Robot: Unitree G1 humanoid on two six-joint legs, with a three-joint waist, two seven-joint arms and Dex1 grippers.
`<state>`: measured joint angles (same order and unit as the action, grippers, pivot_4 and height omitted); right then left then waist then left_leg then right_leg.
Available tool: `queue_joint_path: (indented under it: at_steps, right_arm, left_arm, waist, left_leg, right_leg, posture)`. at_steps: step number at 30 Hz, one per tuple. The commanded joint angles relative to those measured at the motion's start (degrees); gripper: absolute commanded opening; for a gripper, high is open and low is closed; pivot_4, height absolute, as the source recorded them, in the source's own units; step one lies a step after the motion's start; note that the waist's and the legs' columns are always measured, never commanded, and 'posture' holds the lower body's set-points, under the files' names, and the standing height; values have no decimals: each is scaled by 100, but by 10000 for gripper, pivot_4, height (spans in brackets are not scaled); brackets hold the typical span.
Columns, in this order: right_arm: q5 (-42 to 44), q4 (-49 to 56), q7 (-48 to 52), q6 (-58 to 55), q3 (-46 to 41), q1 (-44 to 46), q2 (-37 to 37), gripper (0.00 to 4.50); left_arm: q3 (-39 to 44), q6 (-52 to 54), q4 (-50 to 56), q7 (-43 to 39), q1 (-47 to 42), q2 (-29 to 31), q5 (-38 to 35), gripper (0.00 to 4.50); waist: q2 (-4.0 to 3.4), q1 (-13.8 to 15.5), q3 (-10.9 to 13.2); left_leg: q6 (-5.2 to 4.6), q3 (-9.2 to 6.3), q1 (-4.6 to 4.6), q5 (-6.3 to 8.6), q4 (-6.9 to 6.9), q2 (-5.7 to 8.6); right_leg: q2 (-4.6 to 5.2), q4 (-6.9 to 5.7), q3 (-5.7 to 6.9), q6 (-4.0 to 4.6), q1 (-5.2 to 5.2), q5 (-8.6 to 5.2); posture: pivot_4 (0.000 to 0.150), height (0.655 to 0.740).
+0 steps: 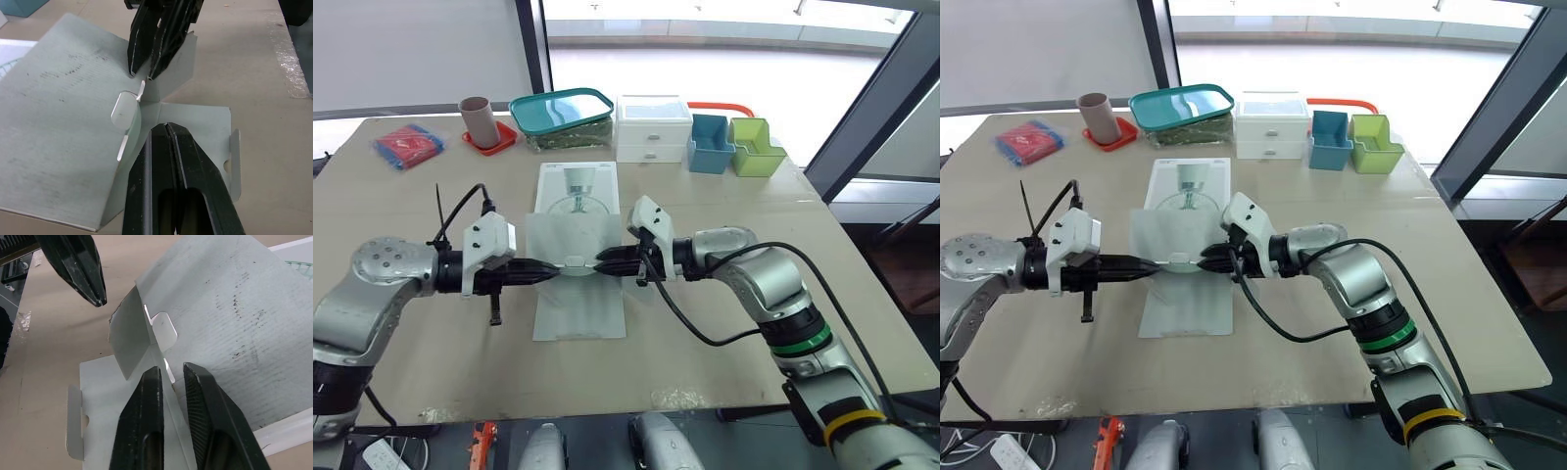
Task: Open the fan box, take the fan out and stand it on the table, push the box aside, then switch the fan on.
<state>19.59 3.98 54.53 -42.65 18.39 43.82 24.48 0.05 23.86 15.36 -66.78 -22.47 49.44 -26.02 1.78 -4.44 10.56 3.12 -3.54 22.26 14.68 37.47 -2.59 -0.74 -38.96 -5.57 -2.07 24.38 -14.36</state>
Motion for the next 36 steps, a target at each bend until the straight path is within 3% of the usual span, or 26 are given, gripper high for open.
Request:
queue_joint_path:
  at_steps: [1,10,11,13,36]
  right_arm:
    - [-56,-76,-8,-22,-48,104,22,8540]
    - [0,-135,-21,-54,-116,161,-54,8540]
    - [8,-146,-19,-60,-126,172,-64,3499]
    - [31,-166,-3,-73,-137,190,-85,467]
    - [6,-208,-83,-74,-154,199,-223,467]
  left_arm:
    - [-392,-296,-91,-25,-245,-96,409,0]
    - [-665,-821,-404,-320,-367,103,1005,0]
    - [-698,-924,-448,-357,-353,158,1117,0]
    - [-720,-1011,-486,-443,-308,252,1212,0]
    - [58,-1351,-733,-1268,144,1521,1103,0]
  waist:
    - [0,-2,0]
    - [0,-7,0]
    - [0,-7,0]
    - [0,-10,0]
    - [-3,-17,2]
  left_leg:
    - [0,1,0,0,1,0]
    - [0,0,0,0,1,-1]
    - [0,0,-1,0,1,-1]
    - [0,1,-1,0,1,-1]
    - [-1,2,2,0,0,-6]
  right_leg:
    - [0,0,-1,0,0,0]
    - [-1,-1,-1,1,0,1]
    - [-2,-1,-1,1,0,1]
    - [-2,-1,-1,1,0,0]
    - [-5,-2,0,-2,7,-3]
  posture:
    - [1500,7400]
    - [1500,7400]
    - [1500,7400]
    - [1500,7400]
    - [1500,7400]
